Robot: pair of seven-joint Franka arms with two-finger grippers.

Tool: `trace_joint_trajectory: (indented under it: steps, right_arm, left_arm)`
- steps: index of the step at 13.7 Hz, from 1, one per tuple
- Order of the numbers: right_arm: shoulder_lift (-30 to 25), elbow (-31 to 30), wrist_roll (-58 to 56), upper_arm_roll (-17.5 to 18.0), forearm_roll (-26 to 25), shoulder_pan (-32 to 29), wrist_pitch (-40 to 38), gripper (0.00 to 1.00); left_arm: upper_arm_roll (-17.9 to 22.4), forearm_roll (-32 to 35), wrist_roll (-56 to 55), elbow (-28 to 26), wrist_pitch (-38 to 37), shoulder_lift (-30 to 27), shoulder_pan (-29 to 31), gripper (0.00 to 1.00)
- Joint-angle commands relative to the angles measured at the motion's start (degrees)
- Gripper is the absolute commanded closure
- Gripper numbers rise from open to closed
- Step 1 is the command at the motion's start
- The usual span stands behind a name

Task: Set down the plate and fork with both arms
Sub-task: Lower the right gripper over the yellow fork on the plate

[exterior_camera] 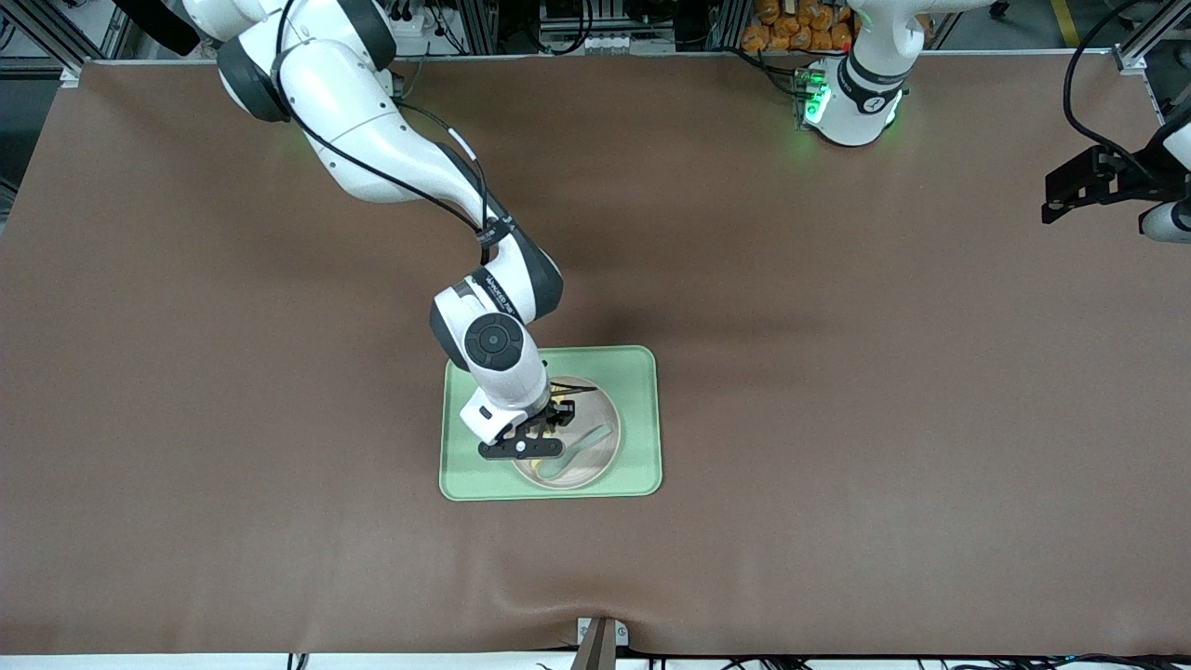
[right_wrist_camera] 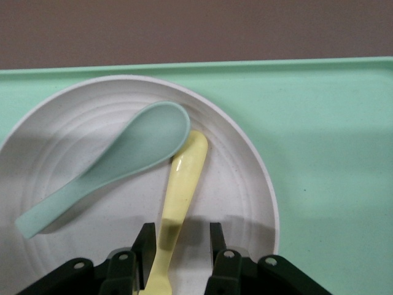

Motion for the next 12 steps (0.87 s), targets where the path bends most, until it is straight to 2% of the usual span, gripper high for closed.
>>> trace_joint_trajectory:
  steps: [1,5,9,12]
  right_arm:
    - [1.6,2.4,1.8,-0.7,-0.9,0.9,-0.4,0.57]
    - [2.2,2.4,2.7,-0.9,-1.0,1.5,0.2,0.57]
    - [2.2,2.4,2.7,-0.9,-1.6,1.5,0.4,1.00]
    - [1.7,2.6,2.6,-0.9,-1.6,1.3,-0.2,1.00]
  left_arm:
    - [-0.2,0.6,1.3,0.0,0.5,-0.4,0.3,0.00]
    - [0.2,0.5,1.3,-0.3,0.4,-0.4,0.7,0.00]
    - [0.0,0.5,1.3,-0.2,0.4,-0.4,0.5,0.00]
    - [-0.1,0.4,1.3,0.0,0.6,-0.4,0.3,0.00]
